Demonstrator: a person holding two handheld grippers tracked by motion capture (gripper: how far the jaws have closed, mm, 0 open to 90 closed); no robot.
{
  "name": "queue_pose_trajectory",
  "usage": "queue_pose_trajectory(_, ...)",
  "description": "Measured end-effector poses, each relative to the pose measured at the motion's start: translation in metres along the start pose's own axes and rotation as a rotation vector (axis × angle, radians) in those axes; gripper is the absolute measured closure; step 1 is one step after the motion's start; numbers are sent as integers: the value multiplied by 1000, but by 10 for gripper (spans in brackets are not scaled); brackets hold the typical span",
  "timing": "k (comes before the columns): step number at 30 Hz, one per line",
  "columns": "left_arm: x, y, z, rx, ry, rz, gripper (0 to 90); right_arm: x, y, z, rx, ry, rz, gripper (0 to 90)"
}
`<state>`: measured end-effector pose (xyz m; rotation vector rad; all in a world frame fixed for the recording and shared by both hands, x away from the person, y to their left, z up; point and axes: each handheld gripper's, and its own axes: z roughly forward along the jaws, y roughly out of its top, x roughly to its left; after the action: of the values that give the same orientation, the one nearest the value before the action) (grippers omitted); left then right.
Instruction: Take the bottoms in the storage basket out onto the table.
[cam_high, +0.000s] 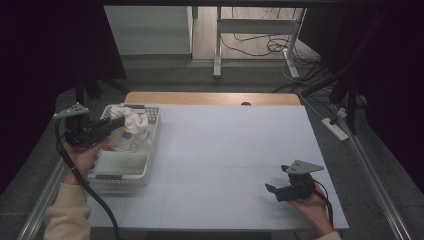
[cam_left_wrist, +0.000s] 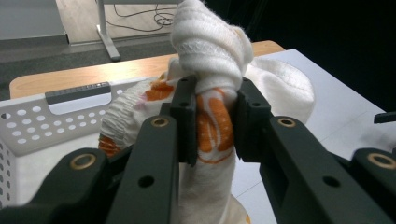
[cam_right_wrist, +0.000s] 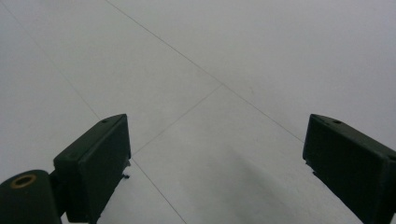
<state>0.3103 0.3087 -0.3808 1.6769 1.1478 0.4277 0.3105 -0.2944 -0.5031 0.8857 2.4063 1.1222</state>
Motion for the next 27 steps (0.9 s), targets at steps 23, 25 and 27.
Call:
queue_pose_trajectory(23, -14, 5, 0, -36, -39, 21, 733, 0, 0, 0, 0, 1, 1, 77)
queue_pose_trajectory(25, -16, 5, 0, -37, -44, 23, 733, 0, 0, 0, 0, 1, 1, 77)
queue_pose_trajectory(27, -18, 6, 0, -38, -46, 34, 733, 0, 0, 0, 0, 1, 1, 77)
